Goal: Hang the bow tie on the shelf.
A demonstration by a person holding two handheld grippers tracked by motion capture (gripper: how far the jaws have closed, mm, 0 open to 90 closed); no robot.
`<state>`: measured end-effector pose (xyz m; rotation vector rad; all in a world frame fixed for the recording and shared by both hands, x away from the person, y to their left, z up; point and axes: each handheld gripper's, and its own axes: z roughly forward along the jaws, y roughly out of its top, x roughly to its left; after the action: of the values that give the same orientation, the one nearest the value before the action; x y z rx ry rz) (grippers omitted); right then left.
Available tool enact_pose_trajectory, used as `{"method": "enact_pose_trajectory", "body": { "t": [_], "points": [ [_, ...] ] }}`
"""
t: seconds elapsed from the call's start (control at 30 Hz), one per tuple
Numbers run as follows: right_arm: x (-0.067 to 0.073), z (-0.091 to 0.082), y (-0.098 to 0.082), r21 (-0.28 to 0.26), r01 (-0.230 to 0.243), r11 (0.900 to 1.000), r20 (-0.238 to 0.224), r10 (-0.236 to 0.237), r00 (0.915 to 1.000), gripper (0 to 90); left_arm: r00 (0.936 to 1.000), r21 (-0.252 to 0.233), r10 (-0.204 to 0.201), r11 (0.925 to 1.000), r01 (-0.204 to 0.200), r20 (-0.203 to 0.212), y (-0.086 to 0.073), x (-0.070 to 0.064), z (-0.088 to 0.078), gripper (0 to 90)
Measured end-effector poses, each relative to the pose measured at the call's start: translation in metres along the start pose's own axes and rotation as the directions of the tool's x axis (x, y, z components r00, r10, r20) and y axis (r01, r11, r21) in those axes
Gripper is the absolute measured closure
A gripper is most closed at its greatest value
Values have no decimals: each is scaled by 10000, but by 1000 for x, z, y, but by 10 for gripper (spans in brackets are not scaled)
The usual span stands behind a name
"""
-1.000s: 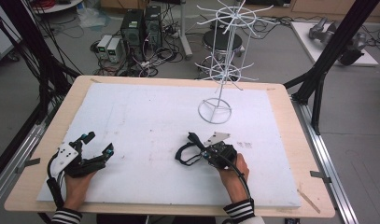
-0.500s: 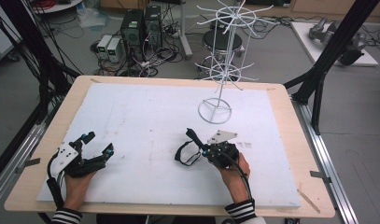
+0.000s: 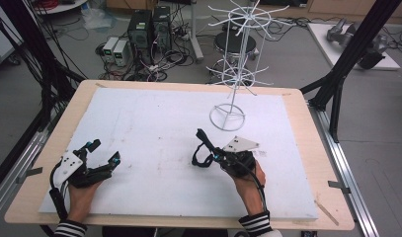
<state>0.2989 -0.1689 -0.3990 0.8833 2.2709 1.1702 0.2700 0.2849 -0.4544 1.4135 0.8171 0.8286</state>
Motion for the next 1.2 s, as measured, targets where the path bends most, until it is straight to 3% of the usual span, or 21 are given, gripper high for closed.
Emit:
{"method": "enact_pose_trajectory", "body": {
  "t": [0.33, 0.7, 1.2],
  "points": [
    [0, -10, 4, -1108, -20, 9938, 26, 23, 10000, 811, 10000, -2, -13, 10000, 13, -3, 0, 0, 0, 166],
    [-5, -24, 16, -2227, -140, 9748, 387, 232, 9990, 811, 10000, 14, -4, 10000, 4, 2, 0, 0, 0, 167],
    [-13, -35, 33, -3194, -247, 9473, 859, 549, 9948, 810, 10000, 40, 36, 10000, -36, -2, 0, 0, 0, 166]
  ]
}}
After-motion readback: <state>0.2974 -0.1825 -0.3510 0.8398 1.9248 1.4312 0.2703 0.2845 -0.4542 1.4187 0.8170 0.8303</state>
